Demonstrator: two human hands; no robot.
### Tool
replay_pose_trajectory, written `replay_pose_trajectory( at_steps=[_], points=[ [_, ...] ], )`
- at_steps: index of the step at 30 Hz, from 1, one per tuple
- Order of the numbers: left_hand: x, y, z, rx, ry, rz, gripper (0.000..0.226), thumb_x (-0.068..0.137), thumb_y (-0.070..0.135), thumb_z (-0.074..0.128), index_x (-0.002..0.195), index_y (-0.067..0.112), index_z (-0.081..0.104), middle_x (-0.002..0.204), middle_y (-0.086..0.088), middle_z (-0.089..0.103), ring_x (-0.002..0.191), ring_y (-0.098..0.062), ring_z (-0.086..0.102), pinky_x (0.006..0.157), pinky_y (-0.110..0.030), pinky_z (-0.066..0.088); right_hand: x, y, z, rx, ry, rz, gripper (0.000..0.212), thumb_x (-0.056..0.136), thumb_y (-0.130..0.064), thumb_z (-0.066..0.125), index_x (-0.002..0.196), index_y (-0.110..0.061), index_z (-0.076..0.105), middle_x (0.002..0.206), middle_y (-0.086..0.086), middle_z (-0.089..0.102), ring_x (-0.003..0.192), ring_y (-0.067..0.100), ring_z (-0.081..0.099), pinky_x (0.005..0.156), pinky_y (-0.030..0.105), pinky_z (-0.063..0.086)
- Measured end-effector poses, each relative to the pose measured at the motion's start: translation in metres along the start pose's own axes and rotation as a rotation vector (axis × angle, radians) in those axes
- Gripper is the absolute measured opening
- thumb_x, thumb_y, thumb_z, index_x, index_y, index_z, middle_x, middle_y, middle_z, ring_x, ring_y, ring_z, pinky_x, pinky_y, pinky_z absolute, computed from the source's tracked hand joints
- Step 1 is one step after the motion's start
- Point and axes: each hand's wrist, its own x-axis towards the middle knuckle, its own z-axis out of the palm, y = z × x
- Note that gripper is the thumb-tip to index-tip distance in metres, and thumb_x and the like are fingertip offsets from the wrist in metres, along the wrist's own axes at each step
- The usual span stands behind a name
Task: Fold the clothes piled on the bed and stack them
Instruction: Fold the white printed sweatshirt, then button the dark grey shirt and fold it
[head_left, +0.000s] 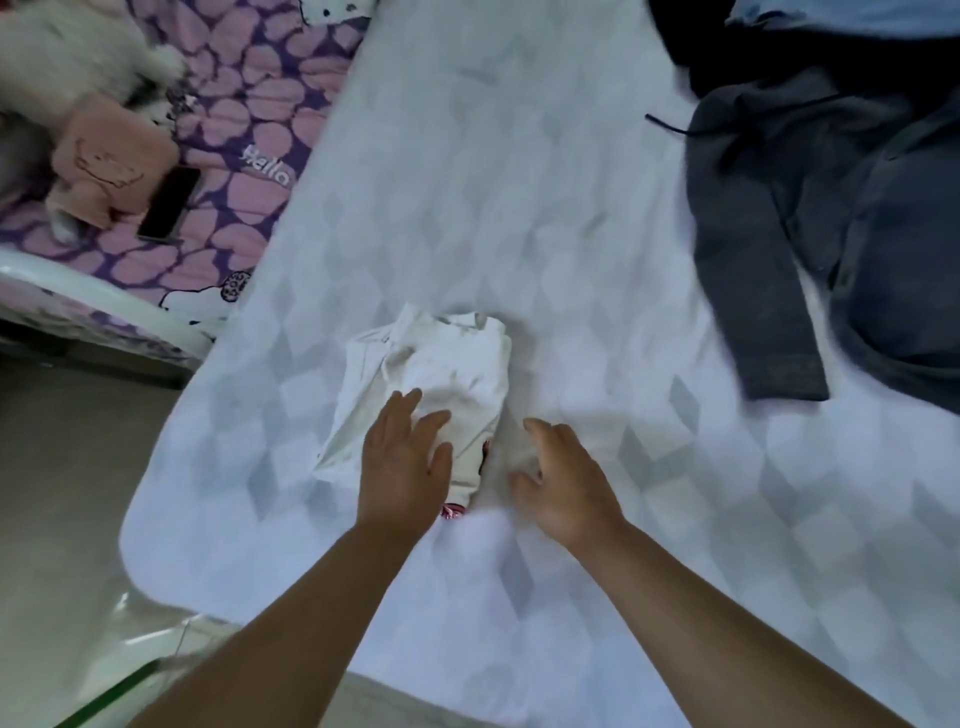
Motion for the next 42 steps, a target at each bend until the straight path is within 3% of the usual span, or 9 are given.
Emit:
replay_pose_trajectory(
  at_steps=[7, 12, 17, 19, 24, 28, 31, 35, 42],
  points=[
    [-0.007, 0.088, 0.043, -0.149, -0.168, 0.12, 0.042, 0.083, 0.031, 0.038, 0.104, 0.013, 0.07, 0.122, -0.012, 0.062, 0.115, -0.032, 0.058, 0.096, -0.044, 0.043, -0.006, 0.076, -0.069, -0.236, 0.207, 0.2, 0.032, 0.091, -0.024, 0.052, 0.121, -0.012, 0.057, 0.13, 0.008, 0.041, 0.115, 0.027, 0.05, 0.088, 0.032, 0.044],
    [-0.004, 0.129, 0.072, -0.184, -0.288, 0.054, 0.033, 0.097, 0.023, 0.047, 0.129, 0.022, 0.056, 0.148, 0.003, 0.035, 0.137, -0.012, 0.03, 0.107, -0.02, 0.023, 0.002, 0.132, -0.116, -0.484, 0.252, 0.288, 0.033, 0.091, -0.025, 0.054, 0.123, -0.025, 0.058, 0.156, 0.02, 0.007, 0.14, 0.036, 0.016, 0.104, 0.038, 0.03],
    [0.003, 0.156, 0.089, -0.23, -0.343, 0.012, 0.032, 0.096, 0.022, 0.051, 0.127, 0.021, 0.057, 0.145, 0.003, 0.038, 0.133, -0.011, 0.036, 0.104, -0.019, 0.027, 0.026, 0.168, -0.144, -0.57, 0.078, 0.253, 0.049, 0.097, -0.03, 0.042, 0.144, -0.031, 0.031, 0.159, 0.006, -0.015, 0.146, 0.031, -0.008, 0.115, 0.043, 0.012],
    [0.005, 0.166, 0.095, -0.245, -0.349, 0.006, 0.032, 0.095, 0.021, 0.053, 0.126, 0.018, 0.058, 0.142, 0.001, 0.041, 0.131, -0.013, 0.039, 0.104, -0.019, 0.029, 0.032, 0.173, -0.149, -0.56, 0.053, 0.215, 0.052, 0.1, -0.03, 0.033, 0.149, -0.019, 0.022, 0.16, 0.001, -0.005, 0.147, 0.024, -0.002, 0.117, 0.042, 0.011],
    [0.002, 0.189, 0.098, -0.282, -0.396, -0.036, 0.031, 0.095, 0.021, 0.054, 0.125, 0.017, 0.058, 0.133, 0.002, 0.05, 0.122, -0.01, 0.047, 0.092, -0.008, 0.026, -0.001, 0.176, -0.15, -0.455, 0.061, 0.052, 0.044, 0.102, -0.029, 0.025, 0.129, -0.013, 0.055, 0.151, -0.003, 0.034, 0.137, 0.016, 0.031, 0.109, 0.029, 0.02],
    [-0.005, 0.208, 0.101, -0.314, -0.485, -0.083, 0.04, 0.096, 0.025, 0.052, 0.135, 0.023, 0.048, 0.137, 0.004, 0.05, 0.115, -0.01, 0.052, 0.094, -0.017, 0.036, -0.058, 0.177, -0.117, -0.266, 0.049, 0.029, 0.052, 0.096, -0.04, 0.023, 0.113, -0.012, 0.064, 0.118, 0.002, 0.063, 0.105, 0.02, 0.058, 0.092, 0.023, 0.037],
    [-0.014, 0.221, 0.103, -0.311, -0.55, -0.057, 0.05, 0.097, 0.022, 0.048, 0.144, 0.032, 0.035, 0.143, 0.006, 0.044, 0.124, -0.012, 0.048, 0.096, -0.018, 0.034, -0.099, 0.172, -0.091, -0.148, -0.005, -0.05, 0.075, 0.08, -0.049, 0.01, 0.094, -0.006, 0.069, 0.1, 0.005, 0.069, 0.09, 0.024, 0.062, 0.078, 0.023, 0.039],
    [-0.027, 0.232, 0.107, -0.221, -0.638, 0.012, 0.054, 0.097, 0.024, 0.048, 0.147, 0.027, 0.028, 0.147, 0.001, 0.038, 0.13, -0.015, 0.041, 0.101, -0.019, 0.032, -0.137, 0.175, -0.07, -0.079, -0.098, -0.071, 0.051, 0.085, -0.043, 0.027, 0.076, -0.004, 0.061, 0.094, 0.005, 0.064, 0.086, 0.022, 0.058, 0.068, 0.027, 0.036],
    [-0.013, 0.251, 0.116, -0.112, -0.547, -0.03, 0.051, 0.097, 0.028, 0.048, 0.145, 0.019, 0.033, 0.149, -0.004, 0.033, 0.131, -0.021, 0.041, 0.107, -0.029, 0.034, -0.117, 0.208, -0.132, -0.025, 0.402, 0.076, 0.032, 0.088, -0.036, 0.041, 0.081, -0.012, 0.061, 0.093, 0.002, 0.059, 0.083, 0.018, 0.058, 0.071, 0.029, 0.043]
  ],
)
